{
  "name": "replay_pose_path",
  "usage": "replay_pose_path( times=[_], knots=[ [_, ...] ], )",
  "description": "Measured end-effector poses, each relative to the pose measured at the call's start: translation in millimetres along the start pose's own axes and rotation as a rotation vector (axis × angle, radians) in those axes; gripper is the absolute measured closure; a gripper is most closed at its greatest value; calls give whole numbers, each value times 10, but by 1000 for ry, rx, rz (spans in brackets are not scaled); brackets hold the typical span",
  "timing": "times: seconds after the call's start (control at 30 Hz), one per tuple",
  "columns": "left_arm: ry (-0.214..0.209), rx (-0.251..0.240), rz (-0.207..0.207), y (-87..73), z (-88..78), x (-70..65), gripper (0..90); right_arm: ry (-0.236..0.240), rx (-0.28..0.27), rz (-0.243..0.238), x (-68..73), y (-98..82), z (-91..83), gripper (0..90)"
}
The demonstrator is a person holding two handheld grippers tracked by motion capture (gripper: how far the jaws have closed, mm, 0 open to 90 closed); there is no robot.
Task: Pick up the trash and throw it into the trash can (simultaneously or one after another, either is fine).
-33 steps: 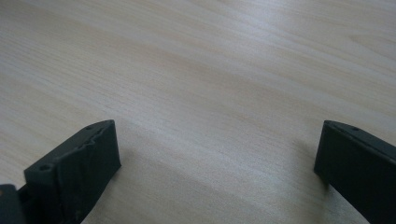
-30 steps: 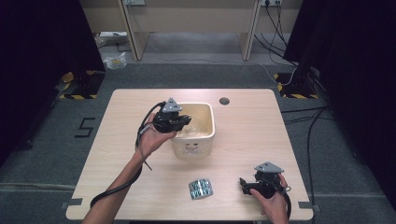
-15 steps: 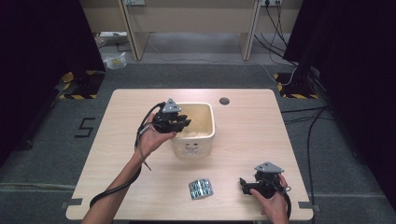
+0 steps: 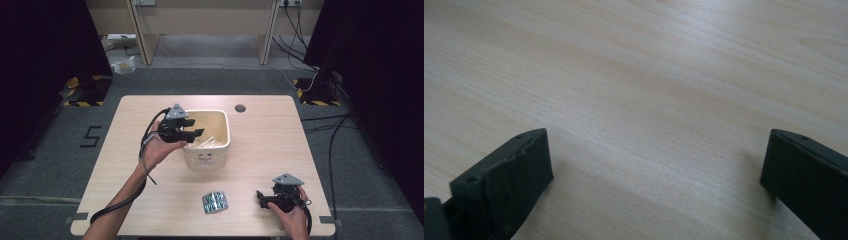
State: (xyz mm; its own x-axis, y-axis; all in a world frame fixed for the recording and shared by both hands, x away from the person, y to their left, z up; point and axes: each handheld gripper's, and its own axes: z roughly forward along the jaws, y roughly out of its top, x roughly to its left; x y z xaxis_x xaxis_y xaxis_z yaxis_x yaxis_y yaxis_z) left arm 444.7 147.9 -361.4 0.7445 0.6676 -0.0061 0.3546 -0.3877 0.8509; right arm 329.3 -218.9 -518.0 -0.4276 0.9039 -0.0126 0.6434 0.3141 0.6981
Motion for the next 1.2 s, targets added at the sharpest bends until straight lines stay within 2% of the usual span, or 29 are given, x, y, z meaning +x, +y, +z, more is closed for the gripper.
replay_pose_path(
  times=[0.17,0.23,0.3,0.4,0.6,0.73,0.93,1.2],
  knots=[
    [-7,-39,-20,-4,-116,21,427,0,0,0,0,0,0,3],
    [-3,-56,-46,-15,-195,49,362,0,0,0,0,0,0,3],
    [-2,-62,-53,-22,-224,62,347,0,0,0,0,0,0,3],
    [0,-74,-78,-73,-343,126,264,1,0,2,1,0,0,3],
    [15,-80,-91,-182,-466,184,185,0,2,0,0,0,-1,3],
    [14,-92,-106,-270,-571,233,181,-1,2,1,1,1,-1,3],
    [24,-97,-108,-353,-656,240,184,-1,2,0,1,1,-1,3],
    [22,-88,-130,-546,-692,303,189,0,1,1,1,1,-1,3]
  ],
)
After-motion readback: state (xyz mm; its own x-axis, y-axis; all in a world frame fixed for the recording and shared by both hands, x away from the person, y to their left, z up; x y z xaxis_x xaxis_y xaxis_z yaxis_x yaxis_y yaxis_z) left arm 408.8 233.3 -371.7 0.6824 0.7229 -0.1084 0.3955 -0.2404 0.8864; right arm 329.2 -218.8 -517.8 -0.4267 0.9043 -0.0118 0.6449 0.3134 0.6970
